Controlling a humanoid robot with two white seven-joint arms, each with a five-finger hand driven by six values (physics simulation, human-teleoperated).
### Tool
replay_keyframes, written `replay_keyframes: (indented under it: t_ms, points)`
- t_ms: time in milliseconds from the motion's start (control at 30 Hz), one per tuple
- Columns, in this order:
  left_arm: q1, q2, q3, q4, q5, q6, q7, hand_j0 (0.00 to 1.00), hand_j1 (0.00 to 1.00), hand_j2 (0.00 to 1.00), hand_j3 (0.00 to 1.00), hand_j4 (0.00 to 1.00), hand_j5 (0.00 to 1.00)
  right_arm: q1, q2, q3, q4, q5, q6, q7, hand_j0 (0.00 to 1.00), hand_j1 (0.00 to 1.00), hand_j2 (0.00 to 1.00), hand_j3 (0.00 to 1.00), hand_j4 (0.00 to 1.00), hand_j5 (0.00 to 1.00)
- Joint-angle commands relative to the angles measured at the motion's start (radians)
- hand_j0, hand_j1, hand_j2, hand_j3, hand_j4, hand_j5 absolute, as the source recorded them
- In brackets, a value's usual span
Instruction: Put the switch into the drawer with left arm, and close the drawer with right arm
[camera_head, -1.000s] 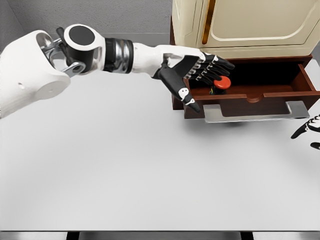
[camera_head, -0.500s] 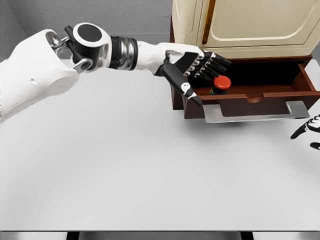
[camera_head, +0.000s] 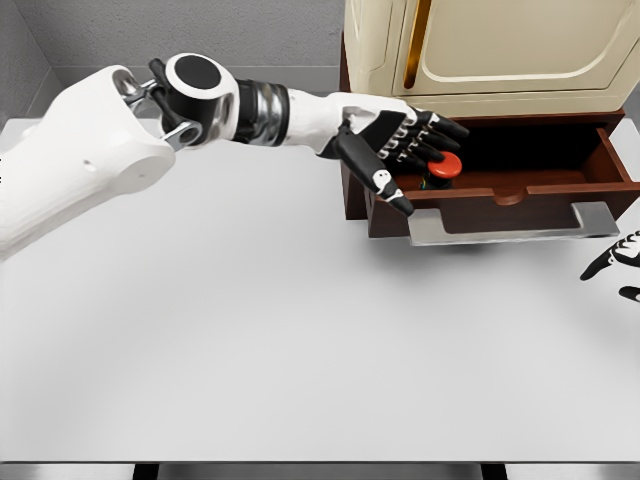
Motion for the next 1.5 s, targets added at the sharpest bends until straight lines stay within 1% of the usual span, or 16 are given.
replay_keyframes:
  t_ms: [0,300,567,733,900,933,1000,1067,1100,1133,1200,1233,1267,1300,1400,1467]
  points:
    - [0.0,-0.014,0.002,0.0,0.005,0.0,0.0,1.0,1.0,1.0,1.0,1.0,1.0,0.0,-0.001,0.001,0.0,-0.007,0.003,0.0,0.62,0.62,0.62,0.62,0.62,0.62]
    - [-0.003,-0.04,0.002,0.022,0.009,0.003,-0.003,1.0,1.0,1.0,1.0,1.0,1.0,0.0,-0.001,0.001,0.0,-0.007,0.003,0.0,0.62,0.62,0.62,0.62,0.62,0.62]
    - [-0.014,-0.108,0.002,0.071,0.012,0.032,-0.005,1.0,1.0,1.0,1.0,1.0,1.0,-0.002,0.0,0.009,0.0,-0.007,0.003,0.0,0.6,0.6,0.6,0.6,0.6,0.6]
    - [-0.031,-0.161,0.002,0.086,0.028,0.055,-0.005,1.0,1.0,1.0,1.0,1.0,1.0,-0.002,0.0,0.009,0.0,-0.007,0.003,0.0,0.6,0.6,0.6,0.6,0.6,0.6]
    - [-0.044,-0.18,0.002,0.086,0.031,0.058,-0.008,1.0,1.0,1.0,1.0,1.0,1.0,-0.009,-0.001,0.026,0.0,-0.007,0.003,0.0,0.6,0.6,0.6,0.6,0.6,0.6]
    - [-0.051,-0.18,0.002,0.086,0.041,0.058,-0.012,1.0,1.0,1.0,1.0,1.0,1.0,-0.009,-0.001,0.027,0.0,-0.007,0.003,0.0,0.6,0.6,0.6,0.6,0.6,0.6]
    - [-0.061,-0.177,0.004,0.083,0.067,0.058,-0.071,1.0,1.0,1.0,1.0,1.0,1.0,-0.009,-0.001,0.027,0.0,-0.007,0.003,0.0,0.6,0.6,0.6,0.6,0.6,0.6]
    - [-0.074,-0.171,0.004,0.08,0.083,0.058,-0.089,1.0,1.0,1.0,1.0,1.0,1.0,-0.034,-0.015,0.061,0.0,-0.007,0.003,0.0,0.58,0.58,0.58,0.58,0.58,0.58]
    - [-0.092,-0.163,0.004,0.074,0.11,0.058,-0.117,1.0,1.0,1.0,1.0,1.0,1.0,-0.04,-0.015,0.069,0.0,-0.007,0.003,0.0,0.57,0.57,0.57,0.57,0.57,0.57]
    - [-0.107,-0.119,0.004,0.025,0.14,0.058,-0.122,1.0,1.0,1.0,1.0,1.0,1.0,-0.04,-0.015,0.069,0.0,-0.007,0.003,0.0,0.55,0.55,0.55,0.55,0.55,0.55]
    - [-0.11,0.056,0.025,-0.168,0.195,0.054,-0.122,1.0,1.0,1.0,1.0,1.0,1.0,-0.04,-0.015,0.069,0.0,-0.007,0.003,0.0,0.54,0.54,0.54,0.54,0.54,0.54]
    - [-0.112,0.15,0.051,-0.271,0.216,0.052,-0.122,1.0,1.0,1.0,1.0,1.0,1.0,-0.041,-0.015,0.069,0.0,-0.007,0.003,0.0,0.54,0.54,0.54,0.54,0.54,0.54]
    - [-0.112,0.239,0.071,-0.345,0.247,0.048,-0.122,1.0,1.0,1.0,1.0,1.0,1.0,-0.048,-0.017,0.069,0.0,-0.007,0.003,0.0,0.54,0.54,0.54,0.54,0.54,0.54]
    - [-0.117,0.288,0.074,-0.354,0.274,0.04,-0.122,1.0,1.0,1.0,1.0,1.0,1.0,-0.051,-0.02,0.069,0.0,-0.007,0.003,0.0,0.55,0.55,0.55,0.55,0.55,0.55]
    - [-0.123,0.417,0.097,-0.362,0.31,0.031,-0.122,1.0,1.0,1.0,1.0,1.0,1.0,-0.057,-0.033,0.07,0.0,-0.007,0.003,0.0,0.6,0.6,0.6,0.6,0.6,0.6]
    - [-0.121,0.533,0.108,-0.38,0.31,0.018,-0.122,1.0,1.0,1.0,1.0,1.0,1.0,-0.058,-0.035,0.075,0.0,-0.007,0.003,0.0,0.59,0.59,0.59,0.59,0.59,0.59]
